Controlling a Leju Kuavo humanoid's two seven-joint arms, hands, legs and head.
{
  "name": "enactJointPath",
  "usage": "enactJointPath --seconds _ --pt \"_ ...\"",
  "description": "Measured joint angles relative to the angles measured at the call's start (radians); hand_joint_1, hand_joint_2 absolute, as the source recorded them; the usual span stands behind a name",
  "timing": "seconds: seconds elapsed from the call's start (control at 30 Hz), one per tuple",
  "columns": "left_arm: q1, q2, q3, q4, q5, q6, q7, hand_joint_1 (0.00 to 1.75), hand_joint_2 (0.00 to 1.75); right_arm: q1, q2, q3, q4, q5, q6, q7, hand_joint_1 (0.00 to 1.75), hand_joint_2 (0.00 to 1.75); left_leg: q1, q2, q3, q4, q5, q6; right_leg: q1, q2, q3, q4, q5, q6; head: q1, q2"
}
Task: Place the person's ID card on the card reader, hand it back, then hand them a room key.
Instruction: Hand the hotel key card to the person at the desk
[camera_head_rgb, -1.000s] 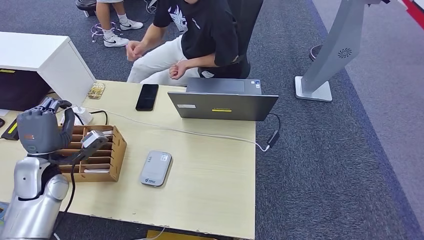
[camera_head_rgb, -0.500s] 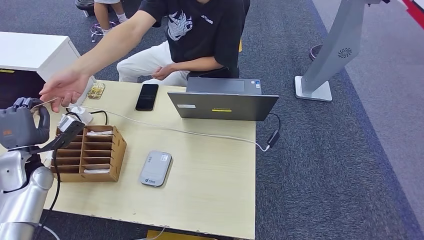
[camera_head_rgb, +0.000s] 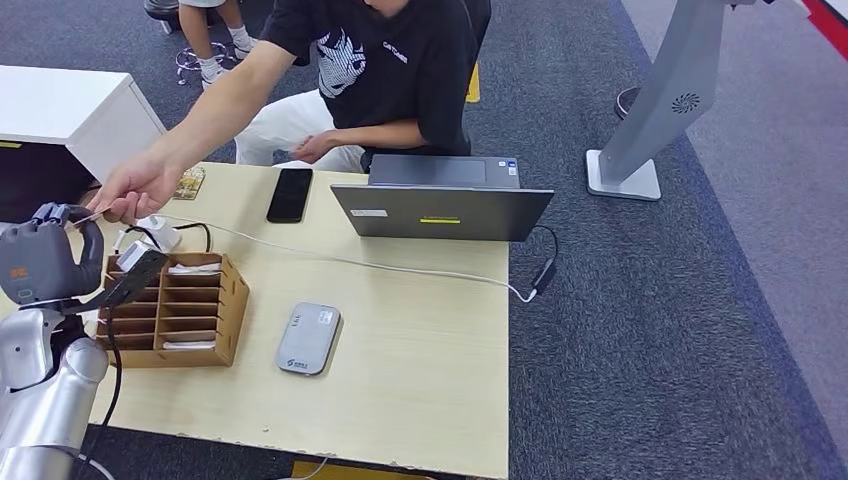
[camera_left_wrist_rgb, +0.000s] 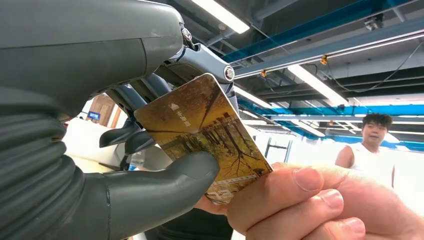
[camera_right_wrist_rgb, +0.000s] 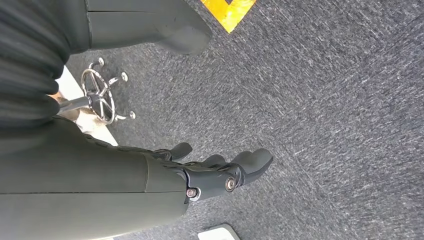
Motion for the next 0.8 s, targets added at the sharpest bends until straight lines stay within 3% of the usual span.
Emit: enactJointPath --seconds 0.03,0.07,0.13,0.4,0.8 --pt "0.000 -0.006 0.009 0.000 -0.001 0.001 -0.014 0.27 1.75 0.000 0.000 0.000 0.000 0.001 0.000 -0.001 0.00 1.75 0.000 0.001 0.000 0.000 0.000 0.000 0.000 0.001 0.000 0.000 0.000 0.000 0.000 0.000" --pt "0.001 -0.013 0.021 0.000 -0.003 0.002 -0.029 0.09 1.75 0.001 0.000 0.000 0.000 0.003 -0.002 -0.002 0.00 1.75 0.000 0.001 0.000 0.000 -0.001 0.000 0.000 0.001 -0.001 0.000 0.000 0.000 0.000 0.000" --pt "0.003 -0.030 0.047 0.000 -0.004 0.005 -0.060 0.00 1.75 0.001 0.002 0.000 0.000 0.008 -0.005 -0.004 0.00 1.75 0.000 0.001 0.000 0.000 -0.001 0.000 0.000 0.001 -0.001 0.000 0.000 0.000 0.000 0.000" --pt "0.007 -0.077 0.124 0.000 0.002 0.005 -0.108 0.00 1.75 -0.002 0.004 0.000 0.018 0.012 -0.029 -0.019 0.00 1.75 0.000 0.000 0.000 0.000 0.000 0.000 0.000 -0.001 0.000 0.000 0.000 0.000 0.000 0.000" --pt "0.007 -0.121 0.157 -0.003 0.005 0.005 -0.130 0.00 1.75 -0.003 0.005 0.000 0.034 0.013 -0.042 -0.024 0.00 1.75 0.000 -0.001 -0.001 0.000 0.000 0.000 0.000 -0.001 0.000 0.000 0.000 0.000 0.000 0.000"
